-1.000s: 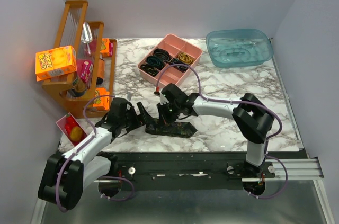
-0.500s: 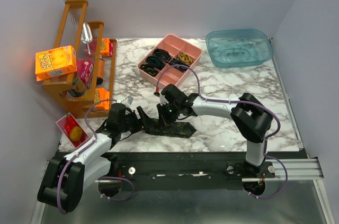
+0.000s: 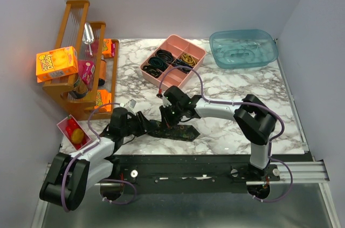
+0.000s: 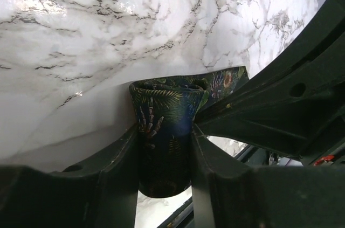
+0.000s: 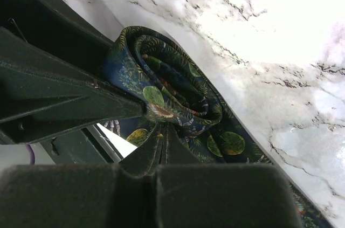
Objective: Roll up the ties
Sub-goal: Roll the tie at the center of the board.
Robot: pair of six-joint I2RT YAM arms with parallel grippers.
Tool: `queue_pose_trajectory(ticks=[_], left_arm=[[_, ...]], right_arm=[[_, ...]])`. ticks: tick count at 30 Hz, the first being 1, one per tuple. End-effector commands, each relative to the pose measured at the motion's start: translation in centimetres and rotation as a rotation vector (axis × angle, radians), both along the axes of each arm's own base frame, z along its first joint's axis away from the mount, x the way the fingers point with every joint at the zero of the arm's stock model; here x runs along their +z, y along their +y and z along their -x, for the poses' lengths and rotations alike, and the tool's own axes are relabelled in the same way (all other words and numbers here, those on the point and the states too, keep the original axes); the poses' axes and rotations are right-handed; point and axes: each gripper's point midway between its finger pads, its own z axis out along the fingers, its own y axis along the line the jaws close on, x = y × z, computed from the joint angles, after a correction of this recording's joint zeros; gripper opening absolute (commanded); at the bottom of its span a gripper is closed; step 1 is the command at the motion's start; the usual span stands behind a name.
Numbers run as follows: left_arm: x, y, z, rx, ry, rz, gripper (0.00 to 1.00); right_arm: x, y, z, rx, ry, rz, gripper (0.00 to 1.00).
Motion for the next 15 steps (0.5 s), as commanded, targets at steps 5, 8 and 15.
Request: queue_pose_trajectory(ticks=[5, 8, 15], left_arm=[[1.0, -0.2, -0.8, 0.007, -0.052, 0.025, 0.37], [0.9, 0.3, -1.4, 0.039, -0.062, -0.008, 0.37], [1.2, 1.7, -3.4, 0.124, -0.076, -0.095, 0.37]], right_arm=[[-1.8, -0.5, 0.2, -0.003, 0.008, 0.069, 0.02], [-1.5, -0.2, -0.4, -0.012, -0.015, 0.076, 0.02], [0.0, 0.3, -2.3, -0.03, -0.077, 0.077, 0.02]])
